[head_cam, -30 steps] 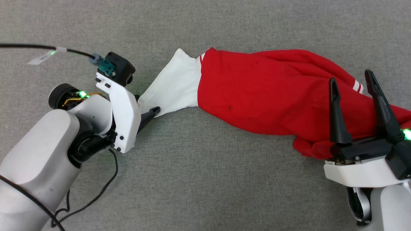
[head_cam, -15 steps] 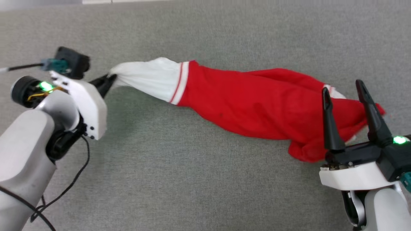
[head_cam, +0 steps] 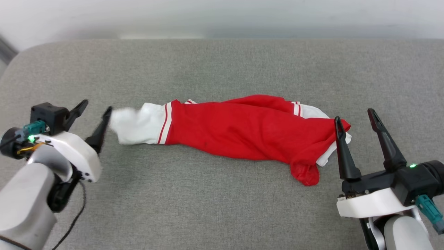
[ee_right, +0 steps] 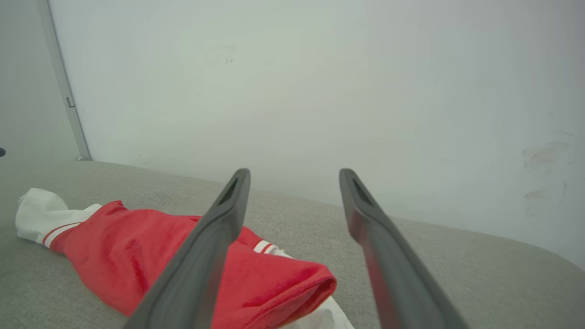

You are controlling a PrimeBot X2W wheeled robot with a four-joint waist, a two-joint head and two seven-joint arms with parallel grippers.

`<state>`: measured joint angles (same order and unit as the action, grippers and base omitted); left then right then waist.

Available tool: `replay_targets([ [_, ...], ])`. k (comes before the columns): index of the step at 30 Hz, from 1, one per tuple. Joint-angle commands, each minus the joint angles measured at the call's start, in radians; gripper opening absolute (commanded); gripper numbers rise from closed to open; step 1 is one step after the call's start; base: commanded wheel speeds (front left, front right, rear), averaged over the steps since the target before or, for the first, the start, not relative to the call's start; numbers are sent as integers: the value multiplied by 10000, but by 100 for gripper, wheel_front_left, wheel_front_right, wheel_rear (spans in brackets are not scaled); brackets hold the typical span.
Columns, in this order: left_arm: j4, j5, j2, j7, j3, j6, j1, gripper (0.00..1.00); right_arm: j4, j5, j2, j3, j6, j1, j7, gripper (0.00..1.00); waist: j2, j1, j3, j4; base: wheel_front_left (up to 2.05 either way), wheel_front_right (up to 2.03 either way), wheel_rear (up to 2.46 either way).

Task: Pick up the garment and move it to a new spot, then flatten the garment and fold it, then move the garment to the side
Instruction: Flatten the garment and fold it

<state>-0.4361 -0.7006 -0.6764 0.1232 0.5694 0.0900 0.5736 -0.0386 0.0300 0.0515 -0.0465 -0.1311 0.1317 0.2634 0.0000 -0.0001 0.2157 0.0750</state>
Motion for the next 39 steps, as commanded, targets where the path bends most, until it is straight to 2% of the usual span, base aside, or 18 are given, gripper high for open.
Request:
replay_targets([
  [1, 144, -138, 249, 528, -104, 81, -140, 100, 37, -35, -21, -19, 7, -136, 20, 100, 0, 1, -207, 103, 0, 0, 0],
  [5, 606, -72, 593, 1200, -306, -43, -428, 100, 31, -28, -22, 58, 7, -277, 20, 100, 0, 1, -526, 182, 0, 0, 0],
  [11, 1684, -5, 1071, 1223, -124, -457, -1128, 100, -49, -69, -21, 200, 7, -386, 20, 100, 0, 1, -818, 191, 0, 0, 0],
  [14, 2316, 24, 1302, 528, 291, -748, -1405, 100, -84, -8, -21, 230, 7, -461, 20, 100, 0, 1, -863, 152, 0, 0, 0],
  [17, 2906, -127, 1731, -602, 863, -1049, -1578, 100, -150, 19, -21, 316, 7, -487, 20, 100, 0, 1, -780, 62, 0, 0, 0],
  [20, 3397, -31, 2097, -1763, 1549, -1168, -1290, 100, -233, 49, -24, 357, 7, -390, 20, 100, 0, 1, -552, -76, 0, 0, 0],
  [25, 3330, 116, 2586, -3364, 2459, -933, -530, 100, -312, 139, -21, 321, 7, -224, 20, 100, 0, 1, -79, -394, 0, 0, 0],
  [30, 2668, 288, 3073, -4261, 2934, -801, 284, 100, -408, 156, -23, 410, 7, -35, 20, 100, 0, 1, 455, -793, 0, 0, 0],
  [39, 1133, 550, 3702, -4780, 3283, -595, 1368, 100, -514, 16, -24, 492, 7, 182, 20, 100, 0, 1, 1110, -1298, 0, 0, 0],
])
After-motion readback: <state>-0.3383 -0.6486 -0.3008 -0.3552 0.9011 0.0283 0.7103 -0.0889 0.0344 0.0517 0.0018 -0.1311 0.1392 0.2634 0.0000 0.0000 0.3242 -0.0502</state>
